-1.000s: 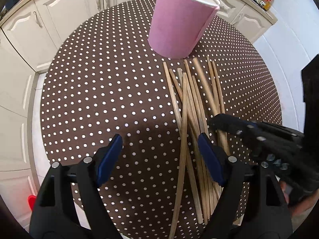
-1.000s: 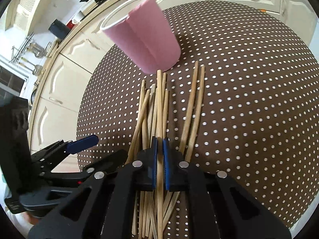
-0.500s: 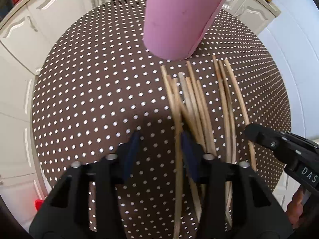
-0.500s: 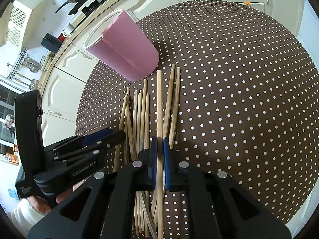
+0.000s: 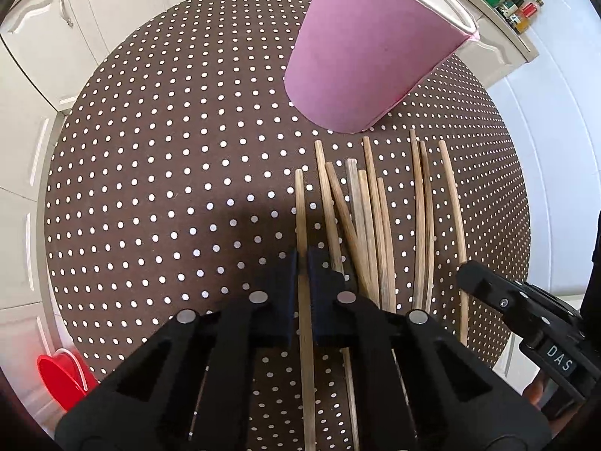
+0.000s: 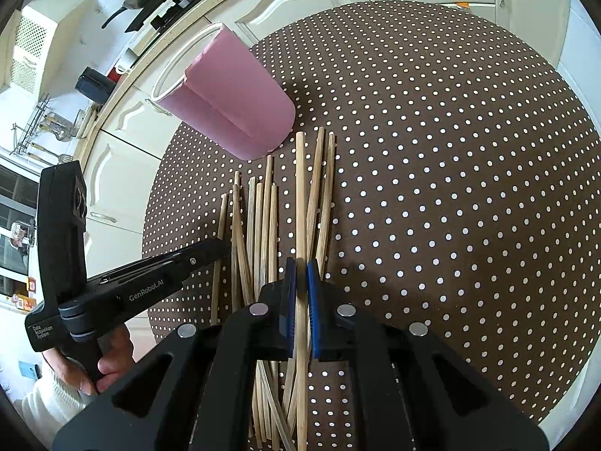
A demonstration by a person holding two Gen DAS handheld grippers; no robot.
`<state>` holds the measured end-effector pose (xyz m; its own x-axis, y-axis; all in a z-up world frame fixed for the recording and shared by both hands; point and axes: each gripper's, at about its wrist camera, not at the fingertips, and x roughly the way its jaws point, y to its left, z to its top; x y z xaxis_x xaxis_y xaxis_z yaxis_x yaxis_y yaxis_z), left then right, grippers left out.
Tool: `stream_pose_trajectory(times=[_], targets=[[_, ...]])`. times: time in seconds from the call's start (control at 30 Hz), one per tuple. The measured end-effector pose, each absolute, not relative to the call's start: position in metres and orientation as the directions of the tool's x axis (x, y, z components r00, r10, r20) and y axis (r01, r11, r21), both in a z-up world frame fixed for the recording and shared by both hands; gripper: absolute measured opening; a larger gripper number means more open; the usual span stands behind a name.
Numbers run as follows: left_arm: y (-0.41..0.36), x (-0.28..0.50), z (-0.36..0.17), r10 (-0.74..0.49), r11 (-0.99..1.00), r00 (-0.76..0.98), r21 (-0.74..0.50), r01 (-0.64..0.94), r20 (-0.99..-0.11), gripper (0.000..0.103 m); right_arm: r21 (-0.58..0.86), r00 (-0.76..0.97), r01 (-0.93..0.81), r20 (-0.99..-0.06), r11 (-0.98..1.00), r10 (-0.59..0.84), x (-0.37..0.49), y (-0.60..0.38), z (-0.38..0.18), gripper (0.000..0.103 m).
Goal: Organize utensils
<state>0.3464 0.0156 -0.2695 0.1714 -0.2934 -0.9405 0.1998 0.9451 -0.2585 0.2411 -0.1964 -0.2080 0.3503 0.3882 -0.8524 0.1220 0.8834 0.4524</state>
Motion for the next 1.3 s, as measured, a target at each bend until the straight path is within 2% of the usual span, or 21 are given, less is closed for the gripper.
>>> stream_pose_trajectory(times=[0.17, 0.37, 0.47, 0.73, 0.9, 1.3], targets=[[0.013, 0.338, -0.265, -0.259, 0.958, 0.149, -0.234, 0.163, -0.954, 0.008, 0.459, 0.338, 0.135, -0.854, 0.878, 0.395, 0.244, -0.193, -0.21, 0.005], [-0.002, 0.338, -0.264, -0.203, 0.965, 0.175, -0.167, 0.201, -0.963, 0.008, 0.468, 0.344, 0.143, -0.85, 0.872, 0.399, 0.247, -0.191, -0.209, 0.005], [0.002, 0.339, -0.265, -0.232, 0.967, 0.173, -0.208, 0.145, -0.957, 0.007, 0.468, 0.355, 0.149, -0.848, 0.871, 0.394, 0.248, -0.192, -0.207, 0.005], [-0.007, 0.328, -0.258, -0.234, 0.963, 0.205, -0.198, 0.18, -0.95, 0.006, 0.475, 0.41, 0.18, -0.832, 0.862, 0.373, 0.248, -0.204, -0.199, 0.005], [-0.01, 0.314, -0.237, -0.228, 0.965, 0.252, -0.183, 0.189, -0.941, 0.006, 0.48, 0.448, 0.181, -0.817, 0.858, 0.363, 0.25, -0.214, -0.189, 0.005], [0.021, 0.296, -0.151, -0.212, 0.977, 0.411, -0.178, 0.121, -0.887, 0.006, 0.515, 0.547, 0.096, -0.742, 0.852, 0.387, 0.256, -0.229, -0.145, 0.005]])
